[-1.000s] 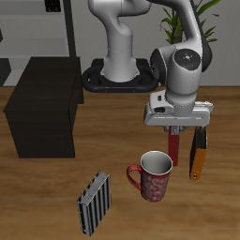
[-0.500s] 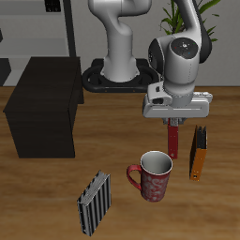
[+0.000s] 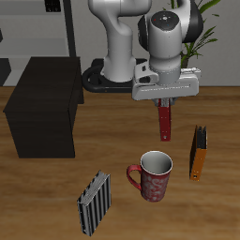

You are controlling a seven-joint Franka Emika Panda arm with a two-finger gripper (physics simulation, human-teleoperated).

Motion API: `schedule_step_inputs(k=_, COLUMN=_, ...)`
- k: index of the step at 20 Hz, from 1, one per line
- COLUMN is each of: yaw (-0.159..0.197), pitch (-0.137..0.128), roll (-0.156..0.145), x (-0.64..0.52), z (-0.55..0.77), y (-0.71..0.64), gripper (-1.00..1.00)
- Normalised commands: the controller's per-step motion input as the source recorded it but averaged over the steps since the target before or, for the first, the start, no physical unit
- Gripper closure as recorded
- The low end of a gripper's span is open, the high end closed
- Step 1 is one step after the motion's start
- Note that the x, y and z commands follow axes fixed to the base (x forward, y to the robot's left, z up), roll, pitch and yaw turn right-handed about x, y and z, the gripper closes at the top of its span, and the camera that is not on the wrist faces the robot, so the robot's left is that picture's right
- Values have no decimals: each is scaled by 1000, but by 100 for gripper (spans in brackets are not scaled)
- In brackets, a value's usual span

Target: Place the red book upright on top of the shelf

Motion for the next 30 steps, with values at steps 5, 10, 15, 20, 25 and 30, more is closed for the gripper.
schedule_step_inputs(k=5, yaw=15, pitch=-47, roll=-17, x=-64, z=449, y=-357, gripper=100)
schedule_step_inputs(k=10, yaw=17, pitch=0, roll=14, x=-49, z=327, y=-275, gripper=100)
schedule_step_inputs(k=15, yaw=-18, pitch=26, roll=56, x=-69, z=429, y=-361, gripper=100)
schedule_step_inputs(k=20, yaw=7, pitch=10, roll=62, x=-69, z=437, y=-509, gripper=100)
schedule_step_inputs(k=25, yaw=26, pitch=-20, roll=5, x=-75, z=417, y=-653, gripper=100)
schedule_step_inputs(k=30, yaw=0, pitch=15, roll=19, x=-88, z=349, y=-641, gripper=100)
